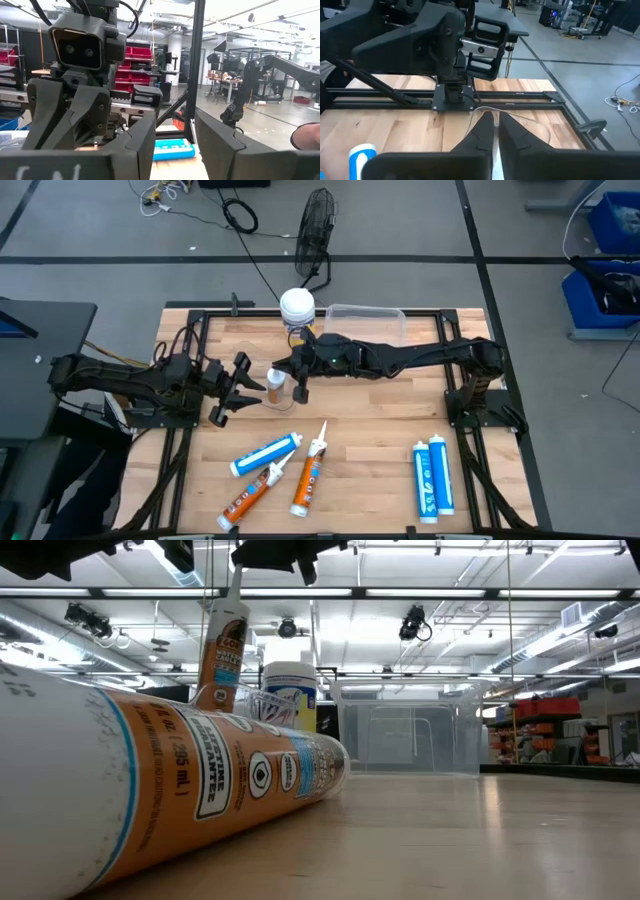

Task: Pick & place silicon tubes, Sealant and Lysol wipes
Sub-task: Put the right orange sealant into the left transparent bin, then put the middle blue sealant into the top transparent bin

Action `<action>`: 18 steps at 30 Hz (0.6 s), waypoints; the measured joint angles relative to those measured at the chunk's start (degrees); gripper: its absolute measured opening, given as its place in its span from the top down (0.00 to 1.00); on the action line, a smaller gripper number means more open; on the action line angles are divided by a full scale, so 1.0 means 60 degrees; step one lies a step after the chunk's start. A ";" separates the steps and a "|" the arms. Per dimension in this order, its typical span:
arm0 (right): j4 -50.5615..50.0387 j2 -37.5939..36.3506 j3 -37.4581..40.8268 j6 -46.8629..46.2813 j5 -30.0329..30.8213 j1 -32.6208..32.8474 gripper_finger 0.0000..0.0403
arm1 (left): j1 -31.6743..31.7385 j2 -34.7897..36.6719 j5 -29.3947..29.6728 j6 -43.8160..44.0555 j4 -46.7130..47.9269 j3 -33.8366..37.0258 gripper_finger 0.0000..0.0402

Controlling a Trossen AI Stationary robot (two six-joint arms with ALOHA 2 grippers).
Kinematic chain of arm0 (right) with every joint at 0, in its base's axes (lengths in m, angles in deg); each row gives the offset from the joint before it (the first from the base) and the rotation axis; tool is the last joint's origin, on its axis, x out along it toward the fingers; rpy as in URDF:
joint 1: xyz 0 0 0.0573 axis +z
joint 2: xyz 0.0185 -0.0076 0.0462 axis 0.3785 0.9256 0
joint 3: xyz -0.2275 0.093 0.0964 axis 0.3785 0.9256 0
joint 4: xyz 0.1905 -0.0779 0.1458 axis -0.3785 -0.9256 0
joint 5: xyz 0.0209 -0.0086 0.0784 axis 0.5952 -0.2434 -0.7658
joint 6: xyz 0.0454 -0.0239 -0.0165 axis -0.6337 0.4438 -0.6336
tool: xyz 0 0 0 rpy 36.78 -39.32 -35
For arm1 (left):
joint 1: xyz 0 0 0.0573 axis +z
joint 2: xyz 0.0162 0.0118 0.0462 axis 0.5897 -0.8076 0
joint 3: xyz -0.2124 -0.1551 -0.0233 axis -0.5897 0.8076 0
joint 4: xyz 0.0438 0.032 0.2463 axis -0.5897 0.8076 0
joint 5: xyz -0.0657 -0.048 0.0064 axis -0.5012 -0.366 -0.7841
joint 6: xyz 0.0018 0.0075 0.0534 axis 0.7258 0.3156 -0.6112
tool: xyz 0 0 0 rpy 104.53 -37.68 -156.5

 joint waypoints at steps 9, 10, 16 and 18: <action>0.0959 0.0391 -0.0021 0.0090 -0.0219 -0.0011 0.87 | 0.0002 0.0000 -0.0001 -0.0004 0.0013 0.0000 0.65; 0.0827 0.0419 0.0006 0.0050 -0.0224 -0.0011 0.85 | -0.0001 0.0000 -0.0001 -0.0004 0.0023 0.0000 0.65; 0.1134 0.0535 0.0008 0.0074 -0.0113 -0.0007 0.72 | -0.0002 0.0065 -0.0002 -0.0004 0.0117 -0.0007 0.65; 0.1332 0.0523 0.0000 0.0085 -0.0113 -0.0007 0.66 | 0.0001 0.0073 -0.0002 -0.0004 0.0128 -0.0007 0.65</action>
